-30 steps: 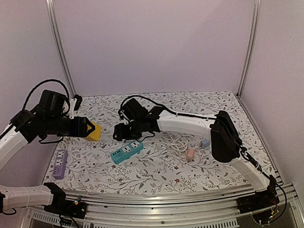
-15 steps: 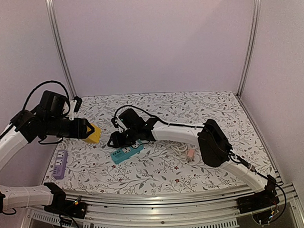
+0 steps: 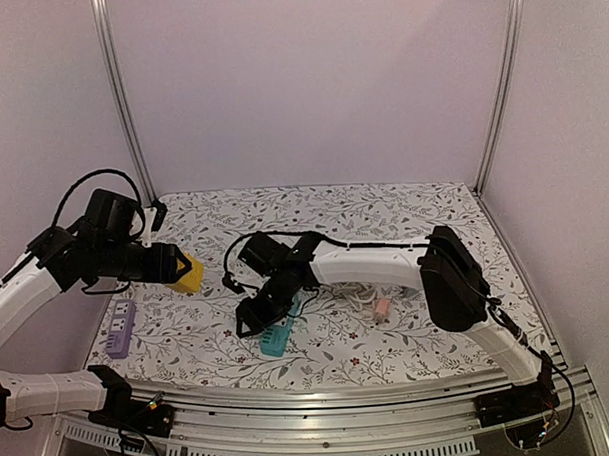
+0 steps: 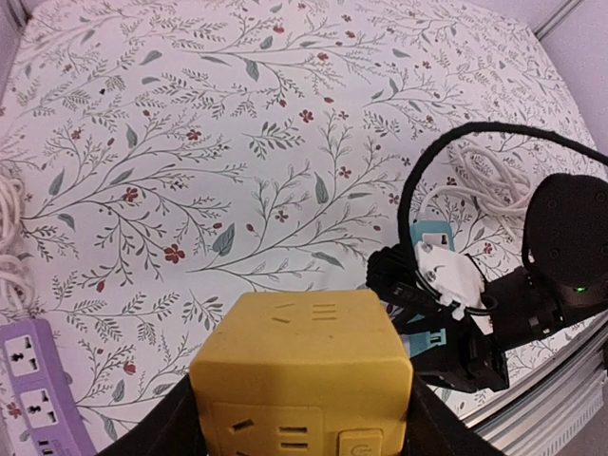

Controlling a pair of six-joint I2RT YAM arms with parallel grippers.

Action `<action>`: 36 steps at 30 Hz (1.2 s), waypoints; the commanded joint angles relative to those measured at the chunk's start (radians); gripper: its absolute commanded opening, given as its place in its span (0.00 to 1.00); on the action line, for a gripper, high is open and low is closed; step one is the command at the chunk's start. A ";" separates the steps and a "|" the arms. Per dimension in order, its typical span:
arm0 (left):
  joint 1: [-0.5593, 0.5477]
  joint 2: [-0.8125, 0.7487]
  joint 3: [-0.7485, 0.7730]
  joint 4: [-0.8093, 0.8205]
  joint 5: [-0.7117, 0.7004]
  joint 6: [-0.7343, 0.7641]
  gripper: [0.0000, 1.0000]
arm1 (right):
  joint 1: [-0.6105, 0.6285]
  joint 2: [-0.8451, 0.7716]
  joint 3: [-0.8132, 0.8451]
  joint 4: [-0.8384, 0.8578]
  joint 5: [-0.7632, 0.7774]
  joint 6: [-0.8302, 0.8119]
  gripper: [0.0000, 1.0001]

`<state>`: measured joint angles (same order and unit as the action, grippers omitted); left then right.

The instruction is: Insert the plug

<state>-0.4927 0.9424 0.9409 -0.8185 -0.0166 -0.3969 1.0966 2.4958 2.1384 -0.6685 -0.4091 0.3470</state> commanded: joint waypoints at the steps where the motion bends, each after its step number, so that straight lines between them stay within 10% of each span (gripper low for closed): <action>1: -0.003 0.000 -0.021 0.093 0.008 -0.022 0.00 | 0.006 -0.130 -0.192 -0.181 0.104 -0.054 0.48; 12: -0.094 0.171 0.010 0.224 0.148 0.140 0.00 | 0.004 -0.451 -0.535 -0.096 0.218 0.052 0.49; 27: -0.255 0.591 0.425 -0.130 0.505 1.086 0.00 | -0.006 -0.807 -0.793 -0.033 0.273 0.312 0.58; 36: -0.376 0.807 0.639 -0.185 0.416 1.244 0.00 | -0.009 -0.992 -1.021 0.102 0.187 0.438 0.75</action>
<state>-0.8360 1.7035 1.4967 -0.9573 0.4038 0.7223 1.0916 1.5738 1.1965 -0.6701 -0.1749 0.7212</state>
